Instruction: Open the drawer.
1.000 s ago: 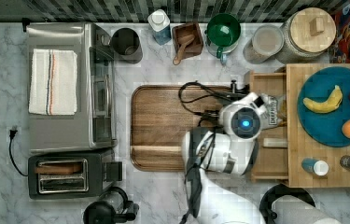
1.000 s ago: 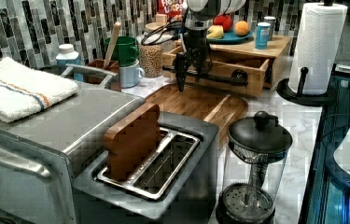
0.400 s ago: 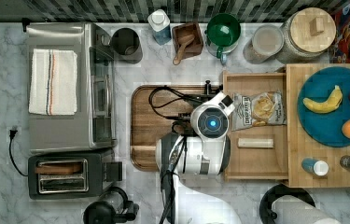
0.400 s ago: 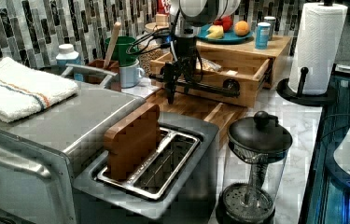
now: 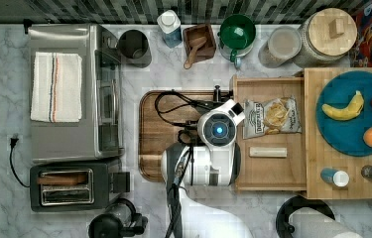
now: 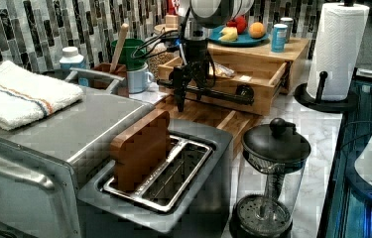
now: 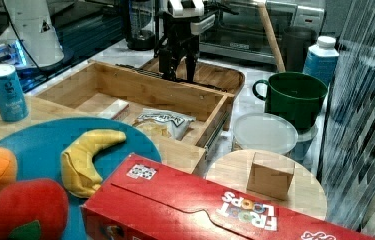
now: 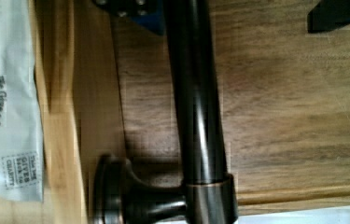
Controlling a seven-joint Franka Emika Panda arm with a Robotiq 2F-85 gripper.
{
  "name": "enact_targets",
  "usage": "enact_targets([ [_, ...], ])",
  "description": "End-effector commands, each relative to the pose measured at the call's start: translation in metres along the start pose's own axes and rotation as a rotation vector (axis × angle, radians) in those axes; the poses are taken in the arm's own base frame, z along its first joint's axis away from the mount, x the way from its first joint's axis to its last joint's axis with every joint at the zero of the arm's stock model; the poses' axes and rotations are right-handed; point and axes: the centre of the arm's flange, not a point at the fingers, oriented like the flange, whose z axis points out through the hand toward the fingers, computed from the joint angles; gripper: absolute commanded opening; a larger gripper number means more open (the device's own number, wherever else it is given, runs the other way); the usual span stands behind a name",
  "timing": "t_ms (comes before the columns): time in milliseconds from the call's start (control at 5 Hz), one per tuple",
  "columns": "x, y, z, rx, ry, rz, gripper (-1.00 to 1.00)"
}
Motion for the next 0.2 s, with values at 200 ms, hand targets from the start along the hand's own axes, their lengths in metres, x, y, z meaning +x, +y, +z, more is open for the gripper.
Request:
enact_targets([
  [200, 0.0075, -0.0869, -0.0387, 0.04, 0.015, -0.053, 1.0],
])
